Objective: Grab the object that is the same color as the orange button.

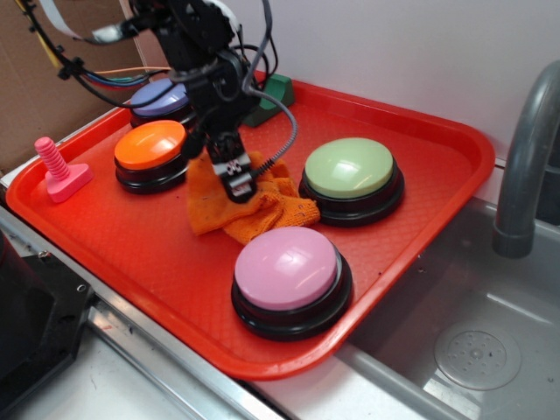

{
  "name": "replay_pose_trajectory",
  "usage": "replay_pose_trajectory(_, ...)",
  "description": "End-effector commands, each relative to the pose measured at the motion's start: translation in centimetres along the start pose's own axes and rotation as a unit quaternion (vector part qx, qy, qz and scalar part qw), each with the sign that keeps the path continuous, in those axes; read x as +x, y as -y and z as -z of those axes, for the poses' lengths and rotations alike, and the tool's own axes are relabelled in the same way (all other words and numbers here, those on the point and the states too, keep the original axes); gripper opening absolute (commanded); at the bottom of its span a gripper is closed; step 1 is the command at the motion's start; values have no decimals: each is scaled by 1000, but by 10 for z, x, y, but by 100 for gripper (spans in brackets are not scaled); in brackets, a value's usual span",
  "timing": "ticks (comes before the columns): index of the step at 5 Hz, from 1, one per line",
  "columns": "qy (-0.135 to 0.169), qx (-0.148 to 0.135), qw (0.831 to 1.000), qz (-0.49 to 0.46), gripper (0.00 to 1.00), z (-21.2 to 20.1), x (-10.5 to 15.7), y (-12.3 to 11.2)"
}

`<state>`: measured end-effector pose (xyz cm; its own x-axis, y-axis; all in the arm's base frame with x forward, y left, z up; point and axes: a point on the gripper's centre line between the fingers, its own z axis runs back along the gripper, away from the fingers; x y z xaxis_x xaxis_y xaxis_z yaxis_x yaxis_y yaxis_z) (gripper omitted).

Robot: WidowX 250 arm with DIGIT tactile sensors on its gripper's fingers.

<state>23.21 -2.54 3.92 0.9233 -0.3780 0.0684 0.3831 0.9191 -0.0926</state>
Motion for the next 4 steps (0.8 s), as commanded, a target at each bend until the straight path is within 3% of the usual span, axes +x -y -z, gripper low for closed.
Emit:
replay_pose_trajectory(1, 11, 27, 986, -161, 0, -110, -12, 24)
replay_pose_trajectory(3, 14, 72, 965, -253, 0, -156, -48, 29)
replay_pose_trajectory(4, -2, 70, 957, -281, 0, -152, -56, 20)
